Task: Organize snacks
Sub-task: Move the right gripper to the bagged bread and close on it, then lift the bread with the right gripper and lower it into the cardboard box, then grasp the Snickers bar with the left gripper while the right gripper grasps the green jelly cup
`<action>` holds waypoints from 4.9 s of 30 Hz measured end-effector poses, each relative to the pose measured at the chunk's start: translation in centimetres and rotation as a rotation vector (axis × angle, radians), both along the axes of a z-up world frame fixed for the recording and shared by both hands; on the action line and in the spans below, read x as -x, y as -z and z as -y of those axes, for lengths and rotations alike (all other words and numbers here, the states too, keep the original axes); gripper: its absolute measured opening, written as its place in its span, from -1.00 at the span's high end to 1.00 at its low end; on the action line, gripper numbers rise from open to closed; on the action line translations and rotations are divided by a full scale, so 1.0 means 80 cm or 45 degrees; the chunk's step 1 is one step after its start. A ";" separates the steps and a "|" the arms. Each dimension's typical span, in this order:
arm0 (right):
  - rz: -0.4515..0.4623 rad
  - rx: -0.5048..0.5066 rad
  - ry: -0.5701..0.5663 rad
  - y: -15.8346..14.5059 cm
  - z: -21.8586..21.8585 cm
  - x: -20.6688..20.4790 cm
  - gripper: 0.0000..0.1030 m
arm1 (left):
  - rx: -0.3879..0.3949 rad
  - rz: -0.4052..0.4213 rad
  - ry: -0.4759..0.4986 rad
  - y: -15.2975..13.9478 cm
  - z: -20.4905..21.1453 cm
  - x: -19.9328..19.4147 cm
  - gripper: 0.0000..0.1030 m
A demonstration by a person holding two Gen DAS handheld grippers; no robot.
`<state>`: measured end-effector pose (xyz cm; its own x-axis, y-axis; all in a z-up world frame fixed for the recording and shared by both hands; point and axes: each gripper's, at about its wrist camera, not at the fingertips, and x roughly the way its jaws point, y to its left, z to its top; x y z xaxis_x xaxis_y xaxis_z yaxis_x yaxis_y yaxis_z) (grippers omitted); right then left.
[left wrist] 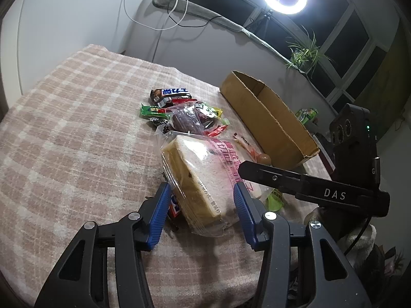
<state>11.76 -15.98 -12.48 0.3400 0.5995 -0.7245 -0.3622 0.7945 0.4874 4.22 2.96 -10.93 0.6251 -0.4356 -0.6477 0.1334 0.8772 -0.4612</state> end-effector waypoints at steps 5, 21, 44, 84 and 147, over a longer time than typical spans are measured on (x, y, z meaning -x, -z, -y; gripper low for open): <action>-0.017 -0.023 -0.019 0.002 -0.005 -0.002 -0.21 | -0.006 -0.010 -0.002 0.005 0.001 -0.002 0.05; 0.065 -0.045 0.002 -0.033 0.010 0.012 -0.09 | -0.049 0.057 0.000 -0.018 0.012 0.003 0.06; 0.269 -0.053 0.215 -0.115 0.128 0.010 -0.09 | -0.113 0.300 0.158 -0.091 0.109 -0.037 0.06; 0.216 0.154 0.437 -0.069 0.233 -0.077 -0.09 | -0.210 0.154 0.298 -0.057 0.238 -0.142 0.06; 0.297 0.380 0.132 -0.021 0.072 0.089 -0.62 | -0.415 0.090 0.097 -0.009 0.014 0.011 -0.31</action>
<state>4.66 -21.73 -10.82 0.5639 0.3276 -0.7581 -0.3460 0.9272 0.1433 3.34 1.88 -10.17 0.6471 -0.2601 -0.7167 0.2263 0.9632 -0.1452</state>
